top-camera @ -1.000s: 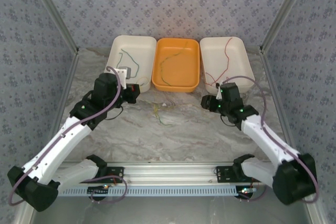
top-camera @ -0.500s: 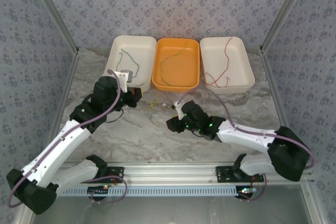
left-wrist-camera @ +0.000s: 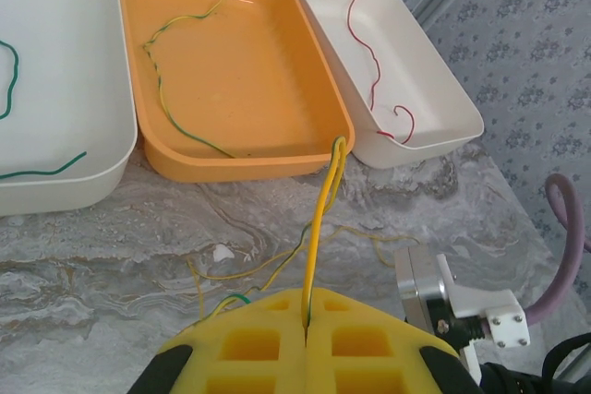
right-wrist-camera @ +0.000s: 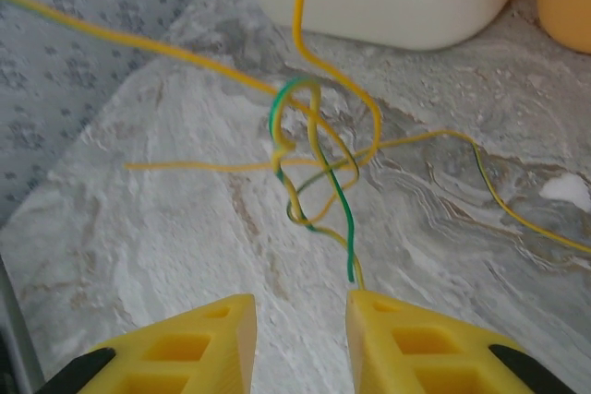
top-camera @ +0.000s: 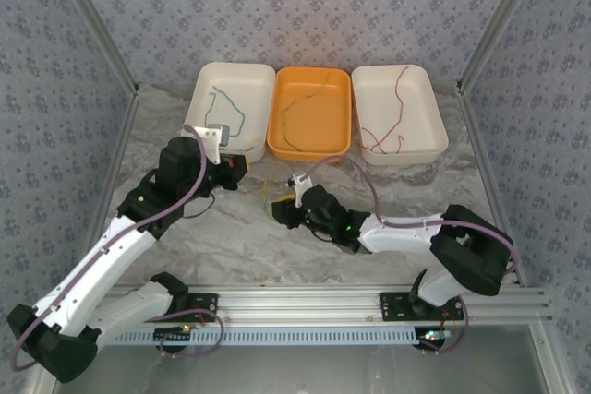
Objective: Untangle the cables
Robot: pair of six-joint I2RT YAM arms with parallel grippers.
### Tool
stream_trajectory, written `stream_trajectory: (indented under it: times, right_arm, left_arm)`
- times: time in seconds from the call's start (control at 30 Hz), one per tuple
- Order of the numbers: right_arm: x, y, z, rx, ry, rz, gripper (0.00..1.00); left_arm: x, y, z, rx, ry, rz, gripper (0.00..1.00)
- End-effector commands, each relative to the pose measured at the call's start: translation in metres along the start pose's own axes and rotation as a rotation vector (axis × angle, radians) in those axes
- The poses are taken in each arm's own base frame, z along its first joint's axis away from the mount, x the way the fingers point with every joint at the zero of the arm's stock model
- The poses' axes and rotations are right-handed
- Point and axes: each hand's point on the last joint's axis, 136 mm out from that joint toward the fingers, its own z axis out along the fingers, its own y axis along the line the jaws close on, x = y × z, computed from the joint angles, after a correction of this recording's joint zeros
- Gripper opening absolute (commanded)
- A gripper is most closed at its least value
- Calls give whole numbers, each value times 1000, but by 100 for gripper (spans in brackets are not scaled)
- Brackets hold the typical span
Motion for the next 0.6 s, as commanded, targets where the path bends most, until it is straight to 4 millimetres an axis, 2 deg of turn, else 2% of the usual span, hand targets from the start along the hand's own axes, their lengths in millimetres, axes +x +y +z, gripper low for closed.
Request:
stream_trajectory:
  times: [0.0,0.1,0.47,0.57]
  right_arm:
    - [-35,21,0,-45,-76,74,31]
    - [-36,21,4,-37,-57,92,28]
    - [-39,15,19,-47,-21,157,27]
    - [-42,13,22,-47,-23,162,23]
  left_arm:
    - [0,-9,-4,47,-8,-8,0]
    - [1,-11,-4,55,-8,-11,0]
    - [5,-20,-3,76,2,-5,0]
    - [4,-24,-4,82,0,-1,0]
